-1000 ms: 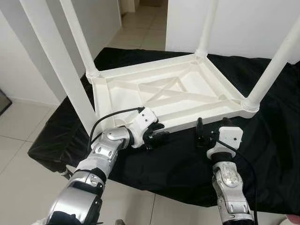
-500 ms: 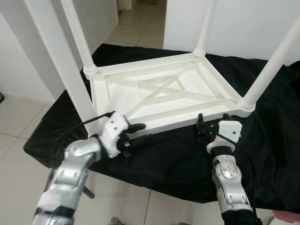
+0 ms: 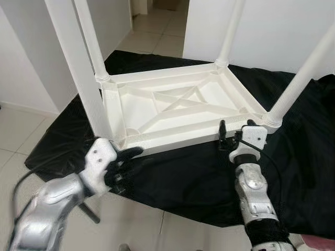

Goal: Building children table

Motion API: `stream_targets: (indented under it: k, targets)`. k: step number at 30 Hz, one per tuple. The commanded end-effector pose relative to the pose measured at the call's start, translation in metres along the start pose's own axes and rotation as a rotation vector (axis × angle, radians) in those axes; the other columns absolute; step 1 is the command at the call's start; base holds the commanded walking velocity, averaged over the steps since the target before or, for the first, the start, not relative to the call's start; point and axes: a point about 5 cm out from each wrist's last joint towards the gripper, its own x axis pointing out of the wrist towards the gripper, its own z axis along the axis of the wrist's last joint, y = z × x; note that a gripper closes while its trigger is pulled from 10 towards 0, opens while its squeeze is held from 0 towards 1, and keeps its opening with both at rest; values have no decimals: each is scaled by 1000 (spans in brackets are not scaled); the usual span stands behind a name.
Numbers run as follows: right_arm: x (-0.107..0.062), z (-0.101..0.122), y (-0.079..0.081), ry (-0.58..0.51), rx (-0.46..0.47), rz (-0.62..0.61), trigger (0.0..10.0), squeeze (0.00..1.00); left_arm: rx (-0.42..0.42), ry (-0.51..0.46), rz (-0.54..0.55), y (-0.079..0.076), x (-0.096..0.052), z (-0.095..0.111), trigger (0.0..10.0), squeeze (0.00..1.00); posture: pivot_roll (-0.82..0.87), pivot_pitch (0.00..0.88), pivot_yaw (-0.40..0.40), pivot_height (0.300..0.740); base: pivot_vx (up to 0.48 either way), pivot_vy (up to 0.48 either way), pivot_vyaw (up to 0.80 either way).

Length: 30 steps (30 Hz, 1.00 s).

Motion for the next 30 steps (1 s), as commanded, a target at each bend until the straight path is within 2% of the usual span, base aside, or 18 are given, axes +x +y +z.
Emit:
stream_targets:
  k: [1,5,6,8,9,11,12,14,16,18,20,21,23,25,26,28,29,30]
  targets:
    - [3,1,4,-11,8,22,10000,0,-29,22,41,16,-24,0,10000,0,95,0,-50,740,0,0,0]
    - [3,-1,4,-9,0,38,10000,0,-10,91,81,28,-48,3,10000,0,96,0,-53,740,0,0,0]
    - [3,-1,4,-9,0,38,10000,0,-10,91,81,28,-48,3,10000,0,96,0,-53,740,0,0,0]
    - [2,-2,1,-8,0,30,10000,0,-38,120,135,43,-68,2,10000,0,90,0,-48,740,0,0,0]
    - [2,-2,1,-8,0,30,10000,0,-38,120,135,43,-68,2,10000,0,90,0,-48,740,0,0,0]
    - [1,-2,-2,-10,-1,17,10000,0,-39,169,191,62,-84,0,10000,0,82,0,-40,740,0,0,0]
    - [1,-2,-2,-10,-1,17,10000,0,-39,169,191,62,-84,0,10000,0,82,0,-40,740,0,0,0]
    - [0,-3,-2,-12,0,13,10000,0,-29,202,226,76,-92,0,10000,0,79,0,-39,740,0,0,0]
    - [-1,-4,-2,-12,0,11,10000,0,-5,188,275,94,-91,4,10000,0,67,0,-30,740,0,0,0]
    - [-2,-4,-2,-13,0,11,10000,0,1,183,287,98,-91,5,10000,0,67,0,-30,740,0,0,0]
    - [-3,-5,-2,-6,2,7,10000,0,17,149,391,124,-83,6,10000,0,52,1,-28,740,0,0,0]
    - [-3,-5,-2,-6,2,7,10000,0,17,149,391,124,-83,6,10000,0,52,1,-28,740,0,0,0]
    - [-5,-5,-2,-4,3,3,10000,0,47,147,449,144,-66,7,10000,0,39,4,-24,740,0,0,0]
    - [-5,-5,-2,-4,3,3,10000,0,47,147,449,144,-66,7,10000,0,39,4,-24,740,0,0,0]
    - [-6,-5,-1,-2,3,-1,10000,0,82,137,475,153,-54,10,10000,0,31,5,-21,740,0,0,0]
    - [-6,-5,-1,-2,3,-1,10000,0,82,137,475,153,-54,10,10000,0,31,5,-21,740,0,0,0]
    - [-9,-7,-1,10,-10,-10,10000,0,106,130,504,161,-42,14,10000,0,27,4,-18,740,0,0,0]
    - [-9,-7,-1,10,-10,-10,10000,0,106,130,504,161,-42,14,10000,0,27,4,-18,740,0,0,0]
